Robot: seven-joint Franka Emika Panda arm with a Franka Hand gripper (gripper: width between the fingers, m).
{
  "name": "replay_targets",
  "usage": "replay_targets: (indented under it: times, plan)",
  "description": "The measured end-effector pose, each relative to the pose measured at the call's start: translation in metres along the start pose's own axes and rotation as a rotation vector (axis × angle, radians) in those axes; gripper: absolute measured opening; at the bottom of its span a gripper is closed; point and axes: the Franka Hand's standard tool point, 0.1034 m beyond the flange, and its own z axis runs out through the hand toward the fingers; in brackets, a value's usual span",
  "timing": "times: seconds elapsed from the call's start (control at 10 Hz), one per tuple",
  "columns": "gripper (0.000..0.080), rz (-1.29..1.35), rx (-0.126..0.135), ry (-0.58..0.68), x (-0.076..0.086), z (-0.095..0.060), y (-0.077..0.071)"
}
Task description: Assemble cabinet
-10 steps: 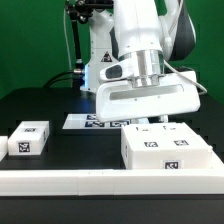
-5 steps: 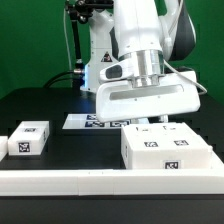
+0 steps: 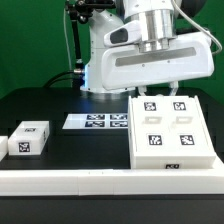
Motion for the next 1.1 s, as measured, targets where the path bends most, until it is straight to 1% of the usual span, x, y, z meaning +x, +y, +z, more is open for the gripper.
replay_targets:
  times: [0.1,0.2,0.3,0.4,0.5,0.6,0.7,0.8,0.9,1.1]
  plan:
    - [0.0218,-0.009,0.000,-0.009,-0.003,0.004,0.000]
    - [0.0218,-0.009,0.000,-0.011,-0.004,0.005,0.000]
    - [0.0218,0.009,0.003,-0.043,-0.004,0.002,-0.003]
    - [0.0218,0.039,0.007,-0.088,0.007,-0.014,-0.009]
    - [0.0218,0.043,0.009,-0.095,0.014,-0.025,-0.010]
    - [0.0218,0.070,0.010,-0.149,0.020,-0.033,-0.014]
    - [0.0218,0.080,0.008,-0.171,0.038,-0.039,-0.016]
    - [0.0219,0.084,0.012,-0.166,0.047,-0.035,-0.012]
    - [0.0219,0.085,0.011,-0.172,0.044,-0.034,-0.011]
    - [0.0219,0.086,0.011,-0.172,0.044,-0.034,-0.011]
